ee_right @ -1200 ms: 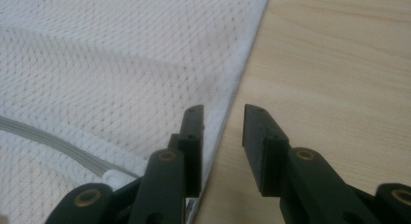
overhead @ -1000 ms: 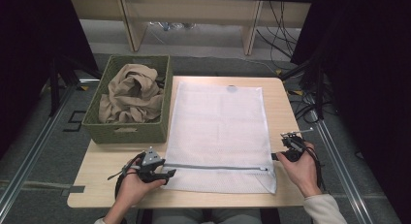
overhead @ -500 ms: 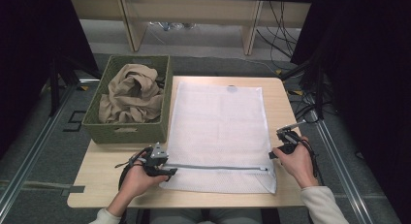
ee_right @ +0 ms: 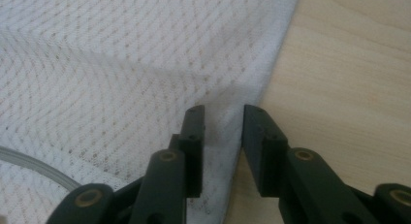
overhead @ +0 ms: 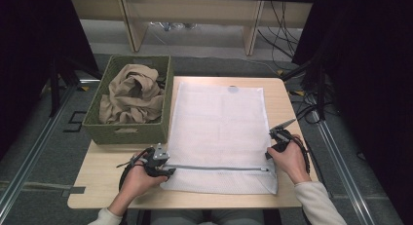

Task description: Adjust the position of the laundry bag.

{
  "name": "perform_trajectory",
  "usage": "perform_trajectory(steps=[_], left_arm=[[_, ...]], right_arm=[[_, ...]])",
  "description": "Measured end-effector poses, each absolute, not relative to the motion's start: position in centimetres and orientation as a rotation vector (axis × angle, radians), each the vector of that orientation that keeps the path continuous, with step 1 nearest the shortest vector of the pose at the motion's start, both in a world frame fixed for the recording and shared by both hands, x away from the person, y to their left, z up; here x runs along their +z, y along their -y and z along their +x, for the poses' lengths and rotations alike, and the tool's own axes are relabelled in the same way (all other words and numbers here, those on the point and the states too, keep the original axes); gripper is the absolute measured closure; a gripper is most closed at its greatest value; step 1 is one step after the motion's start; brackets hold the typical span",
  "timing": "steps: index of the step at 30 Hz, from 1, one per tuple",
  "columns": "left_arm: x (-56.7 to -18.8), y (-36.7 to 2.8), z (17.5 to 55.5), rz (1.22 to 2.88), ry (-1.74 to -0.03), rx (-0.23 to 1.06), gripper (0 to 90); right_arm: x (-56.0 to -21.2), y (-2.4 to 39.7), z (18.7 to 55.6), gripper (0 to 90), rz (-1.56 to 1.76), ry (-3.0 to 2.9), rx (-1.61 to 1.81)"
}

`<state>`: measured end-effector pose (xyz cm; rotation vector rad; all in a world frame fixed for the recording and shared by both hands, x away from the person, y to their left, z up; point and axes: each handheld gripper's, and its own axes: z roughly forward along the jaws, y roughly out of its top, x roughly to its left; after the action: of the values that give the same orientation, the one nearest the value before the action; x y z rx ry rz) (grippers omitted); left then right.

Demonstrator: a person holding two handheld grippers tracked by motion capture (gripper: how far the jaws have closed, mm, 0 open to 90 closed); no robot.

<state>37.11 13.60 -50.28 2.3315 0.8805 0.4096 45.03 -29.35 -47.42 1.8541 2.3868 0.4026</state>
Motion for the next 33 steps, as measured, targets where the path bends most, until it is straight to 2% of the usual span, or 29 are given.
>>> perform_trajectory(steps=[1,2,6,12,26,27,30,33], left_arm=[[-50.3,-13.5,37.0,2.340,-0.883,0.408,58.4],[-50.3,-13.5,37.0,2.346,-0.874,0.415,58.4],[-50.1,-13.5,36.7,2.374,-0.851,0.416,69.7],[-50.1,-13.6,35.9,2.372,-0.849,0.399,73.7],[-50.1,-14.1,34.4,2.339,-0.853,0.358,71.3],[-50.1,-14.2,34.4,2.342,-0.851,0.358,70.8],[-50.0,-14.2,34.4,2.336,-0.859,0.360,67.1],[-49.5,-14.5,34.6,2.299,-0.869,0.354,56.7]], right_arm=[[-47.5,28.9,45.0,78.9,1.878,-2.372,0.383],[-47.5,28.9,45.0,78.9,1.878,-2.372,0.383],[-47.4,28.7,45.0,86.3,1.846,-2.396,0.365],[-47.3,28.6,44.7,87.5,1.843,-2.420,0.363],[-47.0,28.6,42.7,87.4,1.849,-2.441,0.337],[-47.2,28.9,42.7,87.3,1.762,-2.466,0.377],[-47.2,29.0,42.6,86.0,1.795,-2.459,0.364],[-46.8,28.8,42.3,82.5,1.854,-2.429,0.374]])
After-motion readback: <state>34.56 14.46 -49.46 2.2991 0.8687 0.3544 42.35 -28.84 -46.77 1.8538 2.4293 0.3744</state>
